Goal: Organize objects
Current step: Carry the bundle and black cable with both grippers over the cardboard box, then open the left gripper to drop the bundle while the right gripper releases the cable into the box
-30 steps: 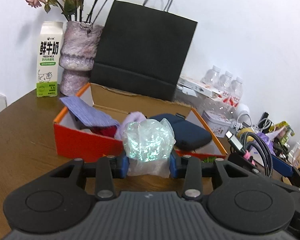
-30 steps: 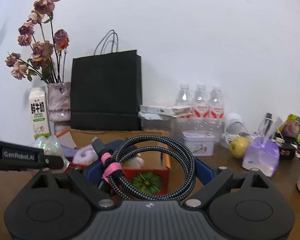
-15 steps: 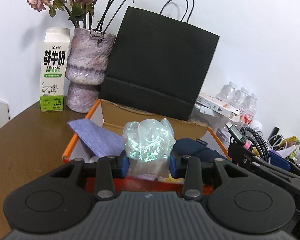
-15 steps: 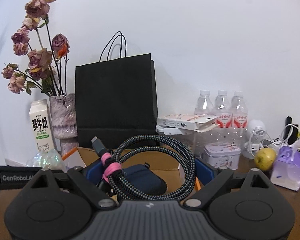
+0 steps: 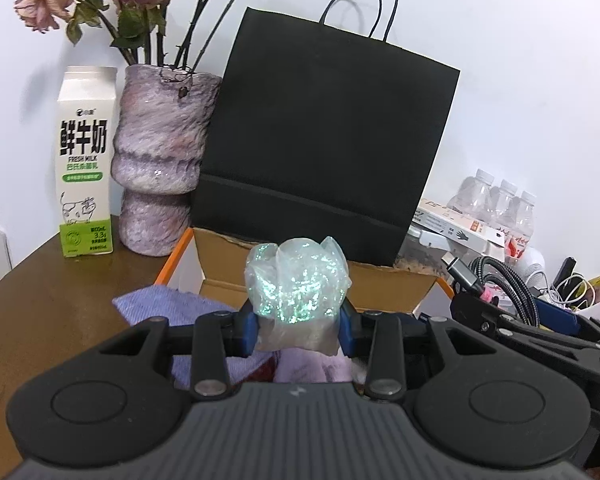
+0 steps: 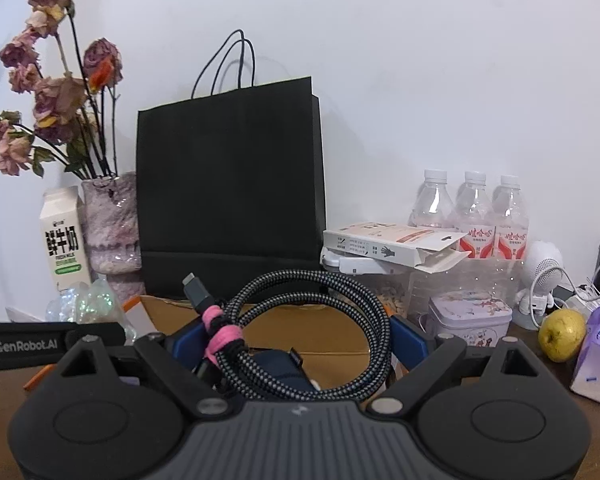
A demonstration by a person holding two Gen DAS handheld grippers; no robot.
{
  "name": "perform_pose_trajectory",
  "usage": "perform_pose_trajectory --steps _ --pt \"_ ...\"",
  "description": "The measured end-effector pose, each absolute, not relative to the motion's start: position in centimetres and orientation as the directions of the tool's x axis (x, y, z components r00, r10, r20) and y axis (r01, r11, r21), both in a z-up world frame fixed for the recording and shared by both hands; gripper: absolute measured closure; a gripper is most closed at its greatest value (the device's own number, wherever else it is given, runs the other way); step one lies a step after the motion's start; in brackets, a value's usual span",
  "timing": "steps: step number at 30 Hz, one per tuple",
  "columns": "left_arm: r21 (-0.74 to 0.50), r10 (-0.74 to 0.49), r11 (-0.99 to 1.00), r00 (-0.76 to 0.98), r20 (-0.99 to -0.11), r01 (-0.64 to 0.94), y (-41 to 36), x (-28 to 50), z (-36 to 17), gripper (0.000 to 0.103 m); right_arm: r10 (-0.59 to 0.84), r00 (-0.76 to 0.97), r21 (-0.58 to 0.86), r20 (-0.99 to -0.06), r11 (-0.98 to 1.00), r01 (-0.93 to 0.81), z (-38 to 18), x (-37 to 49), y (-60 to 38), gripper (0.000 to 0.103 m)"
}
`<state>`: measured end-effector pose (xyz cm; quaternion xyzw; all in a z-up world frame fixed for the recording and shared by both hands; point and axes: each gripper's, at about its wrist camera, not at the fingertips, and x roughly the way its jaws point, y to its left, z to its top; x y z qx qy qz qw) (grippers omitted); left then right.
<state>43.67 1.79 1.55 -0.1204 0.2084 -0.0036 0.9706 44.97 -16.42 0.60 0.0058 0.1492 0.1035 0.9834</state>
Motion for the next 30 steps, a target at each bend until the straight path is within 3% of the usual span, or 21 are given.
perform_pose_trajectory --steps 16,19,21,23,30 --pt "-0.184 -0.039 0.982 0.913 -0.407 -0.040 1.6 48.2 1.2 0.060 0.185 0.917 -0.006 -0.354 0.980 -0.200 0.6 50.1 -16.1 0.010" --pt "-0.183 -0.022 0.982 0.918 -0.396 -0.055 1.8 48.4 1.0 0.049 0.176 0.908 -0.012 -0.381 0.981 -0.196 0.2 50.9 -16.1 0.010" --pt "-0.184 -0.018 0.981 0.921 -0.390 -0.059 2.0 48.4 1.1 0.035 0.174 0.901 -0.009 -0.397 0.981 -0.193 -0.1 51.2 -16.2 0.010" --pt "-0.187 -0.006 0.980 0.923 -0.385 -0.071 2.1 48.3 1.1 0.022 0.169 0.900 -0.004 -0.402 0.983 -0.186 -0.2 51.3 -16.4 0.002" --pt "-0.178 0.013 0.980 0.930 -0.368 -0.084 2.1 48.0 1.3 0.002 0.168 0.901 0.002 -0.399 0.983 -0.182 -0.1 51.2 -16.5 0.000"
